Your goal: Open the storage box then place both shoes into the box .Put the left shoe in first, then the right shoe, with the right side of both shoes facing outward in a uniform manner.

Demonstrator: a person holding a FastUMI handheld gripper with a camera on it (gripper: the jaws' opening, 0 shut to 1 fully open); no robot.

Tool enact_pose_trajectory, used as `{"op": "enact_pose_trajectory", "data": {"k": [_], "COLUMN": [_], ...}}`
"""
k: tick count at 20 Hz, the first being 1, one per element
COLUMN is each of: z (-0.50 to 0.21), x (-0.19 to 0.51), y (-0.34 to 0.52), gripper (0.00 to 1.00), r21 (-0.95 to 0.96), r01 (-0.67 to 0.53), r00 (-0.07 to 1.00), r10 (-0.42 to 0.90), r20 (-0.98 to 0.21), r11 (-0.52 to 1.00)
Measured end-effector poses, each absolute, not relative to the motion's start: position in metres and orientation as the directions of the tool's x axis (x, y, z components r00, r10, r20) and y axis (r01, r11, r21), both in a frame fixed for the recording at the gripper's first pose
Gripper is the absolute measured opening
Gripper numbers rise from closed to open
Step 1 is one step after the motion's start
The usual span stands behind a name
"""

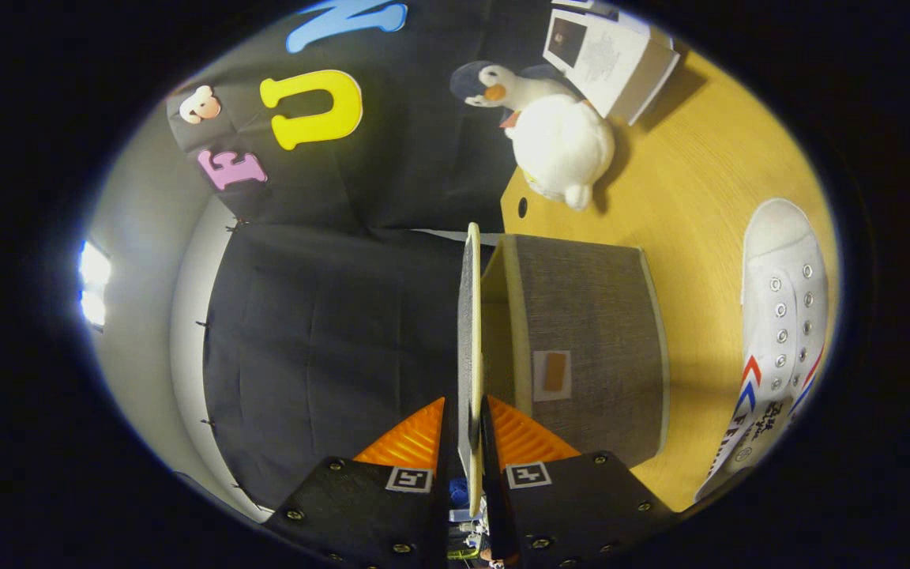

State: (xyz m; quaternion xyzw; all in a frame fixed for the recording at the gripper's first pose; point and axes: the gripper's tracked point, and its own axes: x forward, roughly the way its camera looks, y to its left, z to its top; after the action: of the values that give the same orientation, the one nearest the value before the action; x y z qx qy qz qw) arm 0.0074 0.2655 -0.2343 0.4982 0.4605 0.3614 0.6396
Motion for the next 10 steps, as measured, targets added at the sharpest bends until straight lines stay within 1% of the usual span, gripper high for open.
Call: {"op": "enact_pose_trajectory", "data": {"k": [3, 6, 10], "z": [-0.194, -0.159, -0.142], "x": [0.012, 0.012, 0.012], "y": [0.282, 0.306, 0.345], "gripper": [0.20, 0.20, 0.20], "r21": [0.977, 0.969, 0.940], "r01": [-0.065, -0.162, -0.264], "r00": [0.307, 0.269, 0.209], "r10": [0.936, 0.953, 0.964], "r20": [-0.172, -0.141, -0.164], "r11": [0.201, 0.189, 0.217]}}
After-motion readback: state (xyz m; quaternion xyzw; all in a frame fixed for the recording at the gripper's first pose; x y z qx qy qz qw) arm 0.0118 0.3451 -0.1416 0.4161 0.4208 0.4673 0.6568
